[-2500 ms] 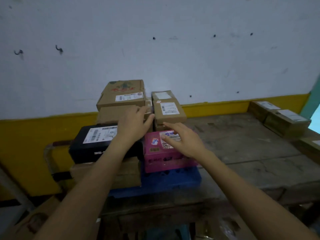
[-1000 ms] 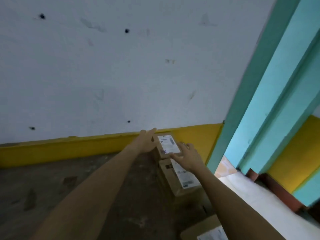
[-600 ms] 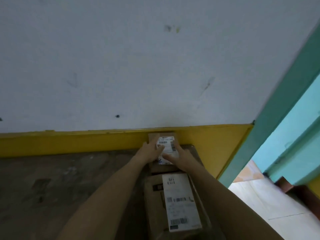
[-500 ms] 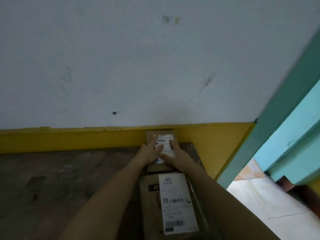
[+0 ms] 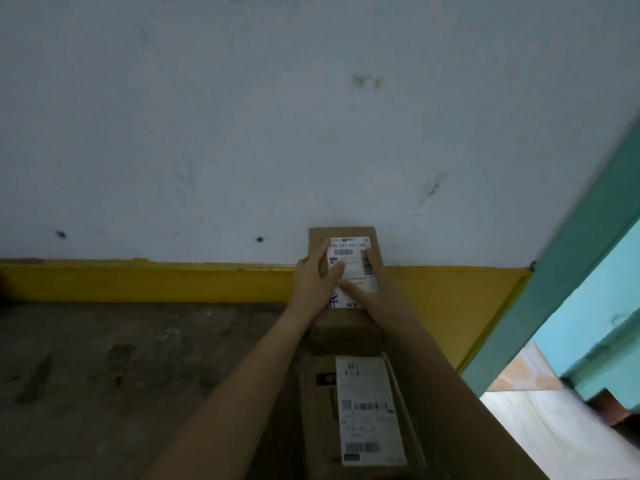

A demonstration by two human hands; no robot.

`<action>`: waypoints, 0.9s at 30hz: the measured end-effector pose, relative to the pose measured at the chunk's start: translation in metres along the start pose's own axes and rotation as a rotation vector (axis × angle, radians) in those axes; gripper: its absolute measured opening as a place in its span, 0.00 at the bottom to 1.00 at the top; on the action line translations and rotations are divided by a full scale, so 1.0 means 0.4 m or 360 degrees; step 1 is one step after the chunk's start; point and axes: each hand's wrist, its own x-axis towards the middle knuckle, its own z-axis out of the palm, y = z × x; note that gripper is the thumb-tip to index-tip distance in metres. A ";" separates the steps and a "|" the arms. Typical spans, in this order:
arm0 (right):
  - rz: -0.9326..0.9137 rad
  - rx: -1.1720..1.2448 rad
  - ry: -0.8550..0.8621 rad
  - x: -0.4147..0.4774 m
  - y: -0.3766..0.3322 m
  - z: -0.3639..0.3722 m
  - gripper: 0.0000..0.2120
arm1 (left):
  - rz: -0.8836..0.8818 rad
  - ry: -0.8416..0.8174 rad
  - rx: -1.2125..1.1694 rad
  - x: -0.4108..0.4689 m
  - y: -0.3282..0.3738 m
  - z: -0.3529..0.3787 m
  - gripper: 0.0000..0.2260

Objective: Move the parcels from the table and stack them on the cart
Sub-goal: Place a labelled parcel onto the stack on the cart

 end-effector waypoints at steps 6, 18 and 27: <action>-0.0326 -0.0006 0.0219 -0.063 -0.243 0.001 0.40 | 0.0269 0.0324 0.0019 -0.112 0.140 -0.224 0.24; -0.0665 0.0176 0.0195 -0.345 -0.792 0.250 0.38 | 0.0496 0.0723 0.0193 -0.514 0.211 -0.803 0.23; -0.0708 0.0302 0.0190 -0.579 -1.070 0.520 0.39 | 0.0531 0.0853 0.0327 -0.784 0.123 -1.160 0.23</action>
